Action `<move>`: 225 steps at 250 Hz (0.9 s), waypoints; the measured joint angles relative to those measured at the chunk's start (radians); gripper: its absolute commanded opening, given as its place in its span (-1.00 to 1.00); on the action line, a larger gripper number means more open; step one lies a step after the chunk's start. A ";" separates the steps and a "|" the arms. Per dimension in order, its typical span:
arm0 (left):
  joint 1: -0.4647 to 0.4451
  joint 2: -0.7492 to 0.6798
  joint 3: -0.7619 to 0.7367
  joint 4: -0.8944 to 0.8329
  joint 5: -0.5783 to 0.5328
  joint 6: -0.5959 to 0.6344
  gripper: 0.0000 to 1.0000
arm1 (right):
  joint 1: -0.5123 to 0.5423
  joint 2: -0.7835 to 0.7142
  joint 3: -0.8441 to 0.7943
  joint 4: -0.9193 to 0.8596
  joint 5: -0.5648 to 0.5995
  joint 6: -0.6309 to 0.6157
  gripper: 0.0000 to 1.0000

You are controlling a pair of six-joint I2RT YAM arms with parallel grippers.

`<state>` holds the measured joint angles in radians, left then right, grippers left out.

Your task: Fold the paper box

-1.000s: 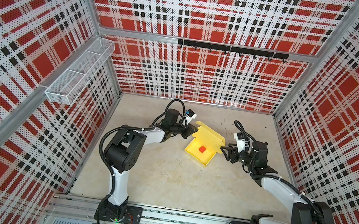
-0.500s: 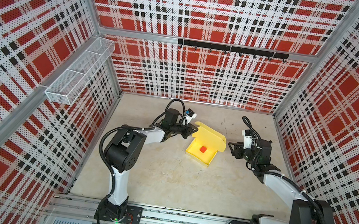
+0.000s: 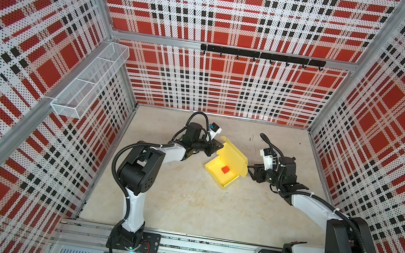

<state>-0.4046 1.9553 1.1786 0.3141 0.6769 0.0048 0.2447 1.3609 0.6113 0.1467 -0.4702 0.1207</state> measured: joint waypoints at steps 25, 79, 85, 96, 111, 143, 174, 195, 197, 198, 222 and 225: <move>0.000 0.000 0.000 0.000 0.000 0.000 -0.78 | 0.016 0.000 -0.030 0.023 -0.016 0.008 0.13; -0.001 0.000 0.000 0.000 0.000 0.002 -0.78 | 0.052 -0.003 -0.091 0.085 -0.046 0.029 0.12; -0.001 0.000 0.000 0.000 0.000 0.002 -0.78 | 0.059 -0.007 -0.097 0.091 -0.049 0.029 0.13; -0.001 0.000 -0.001 0.000 0.000 0.002 -0.78 | 0.069 -0.015 -0.105 0.104 -0.055 0.029 0.13; -0.002 0.000 -0.002 0.000 0.000 0.003 -0.78 | 0.082 -0.027 -0.115 0.124 -0.064 0.029 0.13; -0.002 0.000 -0.002 0.000 0.000 0.003 -0.78 | 0.105 -0.031 -0.120 0.173 -0.081 0.029 0.13; -0.003 0.000 -0.005 0.002 0.000 0.005 -0.78 | 0.124 -0.015 -0.120 0.231 -0.095 0.028 0.13; -0.006 0.000 -0.013 0.008 0.000 0.008 -0.78 | 0.145 0.020 -0.119 0.266 -0.109 0.024 0.12; -0.006 0.000 -0.013 0.008 0.000 0.008 -0.78 | 0.147 0.025 -0.118 0.270 -0.109 0.024 0.12; -0.007 0.000 -0.013 0.009 0.000 0.008 -0.78 | 0.148 0.027 -0.118 0.271 -0.109 0.024 0.12; -0.011 0.000 -0.013 0.013 0.000 0.010 -0.78 | 0.167 0.071 -0.114 0.294 -0.125 0.025 0.11; -0.011 0.000 -0.013 0.013 0.000 0.010 -0.78 | 0.169 0.075 -0.114 0.296 -0.127 0.024 0.12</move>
<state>-0.4156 1.9553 1.1652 0.3271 0.6769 0.0151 0.4133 1.4357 0.4976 0.4431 -0.5968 0.1452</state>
